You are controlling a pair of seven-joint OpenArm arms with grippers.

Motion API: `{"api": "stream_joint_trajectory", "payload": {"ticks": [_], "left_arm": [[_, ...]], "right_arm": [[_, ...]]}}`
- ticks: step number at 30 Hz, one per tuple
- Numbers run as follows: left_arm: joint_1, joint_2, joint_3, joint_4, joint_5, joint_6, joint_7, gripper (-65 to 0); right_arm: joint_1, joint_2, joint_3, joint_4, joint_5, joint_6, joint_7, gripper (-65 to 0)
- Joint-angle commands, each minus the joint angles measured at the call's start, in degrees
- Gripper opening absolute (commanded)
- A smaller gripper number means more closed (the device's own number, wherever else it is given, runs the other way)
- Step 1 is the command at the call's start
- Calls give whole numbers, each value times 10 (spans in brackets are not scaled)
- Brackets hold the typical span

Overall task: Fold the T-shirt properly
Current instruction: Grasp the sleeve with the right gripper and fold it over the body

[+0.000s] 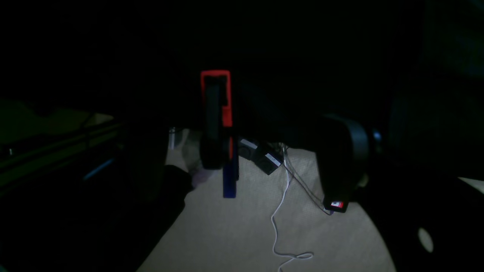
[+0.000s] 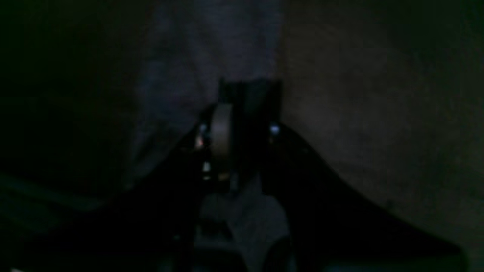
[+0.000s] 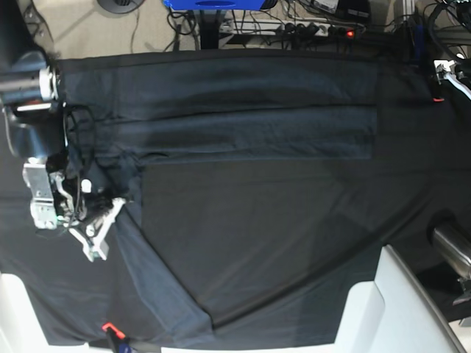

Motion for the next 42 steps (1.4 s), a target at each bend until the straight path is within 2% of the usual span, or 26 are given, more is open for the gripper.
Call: {"api": "stream_joint_trajectory", "payload": {"ticks": [1,3,6,10,17,20,25,34,42], "left_arm": [[0,-14,-4,6,-4,-4,-4,-71],[0,-14,-4,-6,-4,-4,-4,-71],[-1,-15,-4,-18,-4,-4,-4,-71],[-1,-15,-4,-21,-4,-5,-4,-71],[-2,-15,-4,-20,-4,-5,-4,-71],[-2,-15,-4,-20,-4,-5,-4,-71],[-2,-15,-4,-20,-4,-5,-4,-71],[-2,-15,-4,-20,-4,-5,-4,-71],[-2,-15,-4,-20,-4,-5,-4,-71]], "right_arm": [[12,7,2,37,2,-9,-3,-602],[-3,7,2,89,2,-33,-31,-642],[-24,7,2,151,2,-47,-71,-647],[-62,6,3,239,2,-49,-134,-647],[-160,-13,3,406,2,-49,-202,-647],[-197,-33,3,462,1,-50,-231,-647],[-255,-60,2,529,1,-50,-245,-647],[-362,-85,2,637,0,-50,-266,-647],[-443,-86,-2,682,0,-50,-263,-647]]}}
